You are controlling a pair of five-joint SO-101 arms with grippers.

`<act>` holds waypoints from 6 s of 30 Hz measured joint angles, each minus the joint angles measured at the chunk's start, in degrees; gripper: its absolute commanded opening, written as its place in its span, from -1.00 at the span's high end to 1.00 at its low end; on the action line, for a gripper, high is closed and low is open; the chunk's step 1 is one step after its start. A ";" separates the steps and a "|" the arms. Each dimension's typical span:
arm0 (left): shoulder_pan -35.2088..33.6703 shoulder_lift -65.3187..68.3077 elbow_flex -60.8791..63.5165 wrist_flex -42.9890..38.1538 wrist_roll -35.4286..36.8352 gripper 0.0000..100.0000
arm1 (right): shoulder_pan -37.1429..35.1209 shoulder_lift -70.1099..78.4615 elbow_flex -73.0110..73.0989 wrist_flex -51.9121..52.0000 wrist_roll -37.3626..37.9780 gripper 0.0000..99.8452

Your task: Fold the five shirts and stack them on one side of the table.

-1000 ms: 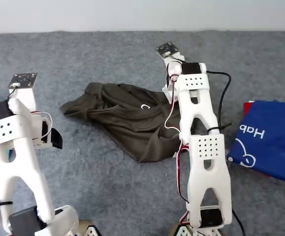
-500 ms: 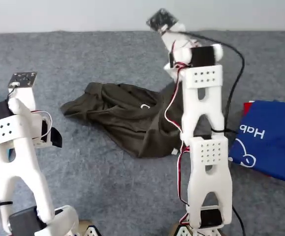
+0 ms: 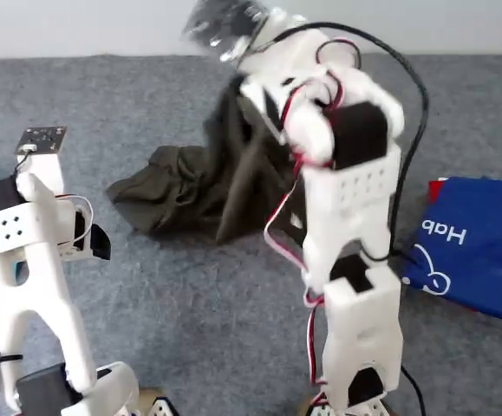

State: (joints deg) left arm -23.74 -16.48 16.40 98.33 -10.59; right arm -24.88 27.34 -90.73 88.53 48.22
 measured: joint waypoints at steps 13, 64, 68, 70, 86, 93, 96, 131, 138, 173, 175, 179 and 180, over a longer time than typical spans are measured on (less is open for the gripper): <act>0.00 0.00 -0.09 0.00 0.00 0.84 | -13.27 -5.80 -0.09 -29.19 29.98 0.98; 32.09 52.48 -44.57 0.62 -6.51 0.53 | 15.74 20.40 2.64 12.04 -6.24 0.98; 32.18 55.12 -45.89 0.88 -6.59 0.54 | 15.74 20.40 2.64 12.04 -6.24 0.98; 32.35 55.21 -45.98 0.88 -6.59 0.54 | 15.74 20.40 2.64 12.04 -6.24 0.98; 34.37 55.21 -41.93 0.88 -6.59 0.95 | 15.74 20.40 2.64 12.04 -6.24 0.98; 33.85 50.55 -41.93 0.88 -3.08 0.96 | 18.02 20.40 2.64 12.04 -6.24 0.98; 33.23 43.16 -41.93 0.88 -2.90 0.96 | 20.04 20.40 2.64 12.04 -6.24 0.98; 23.30 16.97 -14.68 1.14 -17.93 0.71 | 21.71 9.23 2.64 12.13 -8.62 0.98; 26.64 16.97 -11.60 0.62 -17.93 0.64 | 21.63 9.23 2.64 12.13 -8.62 0.98; 27.08 29.80 -7.74 -16.70 -9.85 0.98 | 19.25 9.23 8.18 12.13 -11.78 0.98; 27.08 30.07 -9.49 -16.70 -9.85 0.97 | 19.25 9.23 8.18 12.13 -11.78 0.98; 27.08 30.07 -13.63 -13.27 -9.93 0.97 | 19.25 9.23 8.18 12.13 -11.78 0.98; 27.08 30.07 -14.77 -12.31 -10.11 0.97 | 19.25 9.23 8.18 12.13 -11.78 0.98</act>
State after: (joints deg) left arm 3.34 13.58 1.63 86.02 -20.70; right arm -5.63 36.57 -82.55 100.66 36.44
